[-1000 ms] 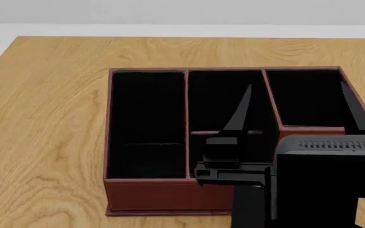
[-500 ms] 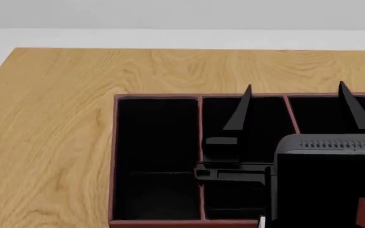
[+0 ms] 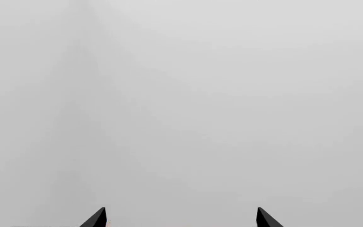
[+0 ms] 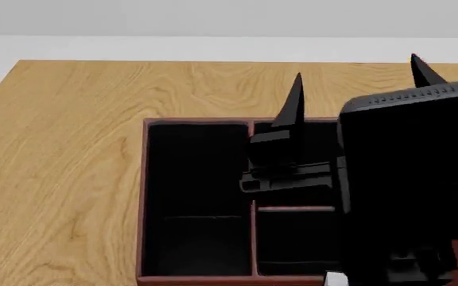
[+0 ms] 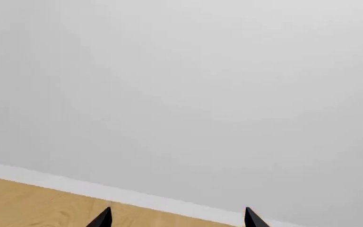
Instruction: Pick up the book and place it in the front compartment of the caddy.
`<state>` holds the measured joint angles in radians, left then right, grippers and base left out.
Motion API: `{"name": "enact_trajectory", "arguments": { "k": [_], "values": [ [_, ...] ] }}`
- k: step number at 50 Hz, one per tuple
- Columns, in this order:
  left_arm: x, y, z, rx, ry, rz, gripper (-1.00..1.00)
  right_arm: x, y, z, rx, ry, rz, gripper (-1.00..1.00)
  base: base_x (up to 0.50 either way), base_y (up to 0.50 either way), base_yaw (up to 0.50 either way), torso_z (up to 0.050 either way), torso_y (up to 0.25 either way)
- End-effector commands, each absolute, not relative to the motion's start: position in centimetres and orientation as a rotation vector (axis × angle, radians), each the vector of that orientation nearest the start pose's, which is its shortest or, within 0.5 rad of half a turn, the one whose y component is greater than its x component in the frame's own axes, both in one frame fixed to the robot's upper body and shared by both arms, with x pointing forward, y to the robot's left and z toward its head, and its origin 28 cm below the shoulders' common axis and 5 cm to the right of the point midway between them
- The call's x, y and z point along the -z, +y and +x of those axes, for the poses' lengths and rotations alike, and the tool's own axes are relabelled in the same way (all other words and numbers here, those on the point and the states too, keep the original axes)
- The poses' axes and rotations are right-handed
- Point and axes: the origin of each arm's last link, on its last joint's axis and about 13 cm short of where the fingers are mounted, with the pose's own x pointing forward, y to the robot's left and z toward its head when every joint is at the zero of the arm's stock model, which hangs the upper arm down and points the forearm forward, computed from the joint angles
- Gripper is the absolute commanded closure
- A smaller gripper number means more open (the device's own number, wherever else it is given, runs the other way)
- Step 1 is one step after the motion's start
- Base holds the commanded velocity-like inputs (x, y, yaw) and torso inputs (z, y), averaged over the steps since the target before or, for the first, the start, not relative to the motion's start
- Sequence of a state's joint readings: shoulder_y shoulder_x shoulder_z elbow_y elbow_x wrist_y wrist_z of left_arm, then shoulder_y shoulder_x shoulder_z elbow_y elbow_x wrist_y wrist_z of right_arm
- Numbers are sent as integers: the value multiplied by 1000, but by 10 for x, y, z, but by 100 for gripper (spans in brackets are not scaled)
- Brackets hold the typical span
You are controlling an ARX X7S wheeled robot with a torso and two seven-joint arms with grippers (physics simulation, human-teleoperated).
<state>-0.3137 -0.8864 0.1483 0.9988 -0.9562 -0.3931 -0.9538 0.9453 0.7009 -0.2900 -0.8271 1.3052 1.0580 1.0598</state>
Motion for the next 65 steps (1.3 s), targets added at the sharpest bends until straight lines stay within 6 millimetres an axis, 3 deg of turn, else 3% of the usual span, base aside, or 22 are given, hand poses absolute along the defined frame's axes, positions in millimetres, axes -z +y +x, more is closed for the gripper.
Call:
{"name": "enact_trajectory", "arguments": {
  "k": [1, 5, 13, 24, 35, 47, 52, 54, 65],
  "values": [
    [-226, 236, 160, -57, -437, -52, -100, -336, -124, 200, -169, -128, -346, -100, 0, 0, 0, 0, 0],
    [-226, 235, 161, -49, -434, -54, -100, -364, -128, 203, -193, -88, -404, -100, 0, 0, 0, 0, 0],
    [-227, 236, 159, -53, -441, -58, -100, -410, -134, 218, -314, 181, -566, -100, 0, 0, 0, 0, 0],
    [-227, 235, 158, -41, -444, -65, -100, -439, -126, 234, -492, 574, -836, -100, 0, 0, 0, 0, 0],
    [-229, 236, 156, -38, -451, -72, -100, -460, -123, 248, -555, 748, -1046, -100, 0, 0, 0, 0, 0],
    [-229, 237, 154, -45, -457, -75, -100, -458, -126, 256, -521, 900, -1143, -100, 0, 0, 0, 0, 0],
    [-229, 237, 155, -46, -457, -75, -100, -464, -145, 248, -553, 942, -1148, -100, 0, 0, 0, 0, 0],
    [-229, 237, 155, -45, -457, -75, -100, -451, -137, 255, -573, 968, -1163, -100, 0, 0, 0, 0, 0],
    [-229, 238, 154, -50, -459, -76, -100, -428, -112, 281, -640, 1006, -1214, -100, 0, 0, 0, 0, 0]
  ]
}}
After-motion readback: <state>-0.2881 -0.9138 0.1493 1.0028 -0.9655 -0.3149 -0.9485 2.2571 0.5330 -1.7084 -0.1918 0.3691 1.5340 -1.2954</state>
